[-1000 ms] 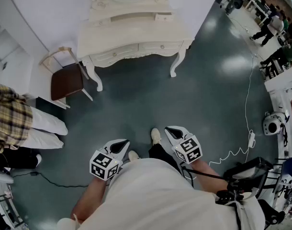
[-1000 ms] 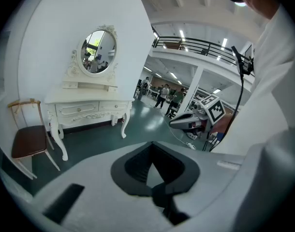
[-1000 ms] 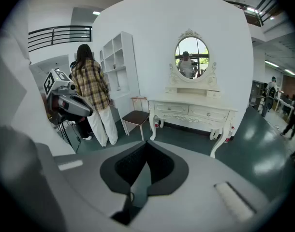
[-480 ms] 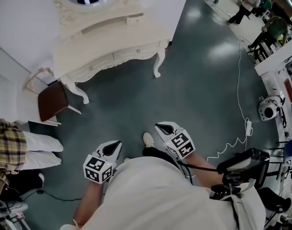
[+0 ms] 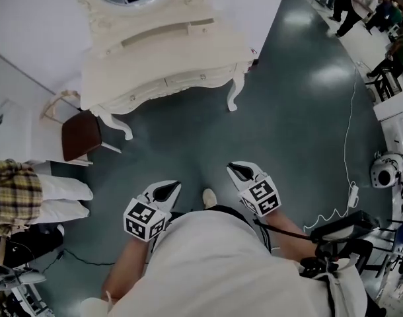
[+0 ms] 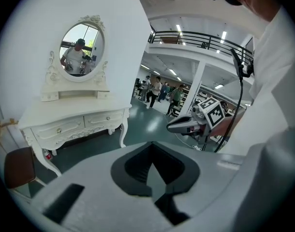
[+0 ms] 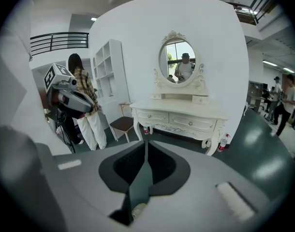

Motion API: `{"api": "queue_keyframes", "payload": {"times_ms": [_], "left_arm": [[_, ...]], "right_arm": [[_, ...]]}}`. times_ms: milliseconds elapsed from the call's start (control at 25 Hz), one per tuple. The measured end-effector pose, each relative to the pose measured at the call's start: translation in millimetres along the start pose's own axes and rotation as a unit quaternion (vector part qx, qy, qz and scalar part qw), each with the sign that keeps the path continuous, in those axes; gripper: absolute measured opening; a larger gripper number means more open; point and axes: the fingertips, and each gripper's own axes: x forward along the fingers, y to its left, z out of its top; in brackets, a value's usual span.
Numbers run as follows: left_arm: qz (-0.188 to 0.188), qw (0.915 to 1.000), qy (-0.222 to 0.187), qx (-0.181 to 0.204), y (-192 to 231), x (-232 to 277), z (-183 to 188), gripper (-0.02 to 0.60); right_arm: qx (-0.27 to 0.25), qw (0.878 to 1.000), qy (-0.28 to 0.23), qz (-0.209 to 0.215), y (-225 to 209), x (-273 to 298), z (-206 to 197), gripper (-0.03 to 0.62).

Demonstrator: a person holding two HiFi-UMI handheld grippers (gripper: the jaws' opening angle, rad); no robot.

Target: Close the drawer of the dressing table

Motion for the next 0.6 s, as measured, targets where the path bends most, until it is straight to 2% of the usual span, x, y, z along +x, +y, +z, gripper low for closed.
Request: {"api": "queue_keyframes", "payload": {"times_ms": [200, 440, 600], "left_arm": [[0.014, 0.9999, -0.004, -0.006, 21.7, 37.6, 36.2, 0.003], [0.004, 0.9999, 0.005, -0.015, 66.6, 45.0, 51.6, 0.003], [-0.011, 0.9998, -0.003, -0.017, 114.9, 65.4, 84.1, 0.003]], "right_arm": [[0.012, 0.999, 0.021, 0.022, -50.3, 27.5, -0.2, 0.0], [0.032, 0.999, 0.023, 0.005, -73.7, 58.3, 21.4, 0.0], [0.04, 0.999, 0.036, -0.008, -102.0, 93.0, 45.8, 0.0]]}}
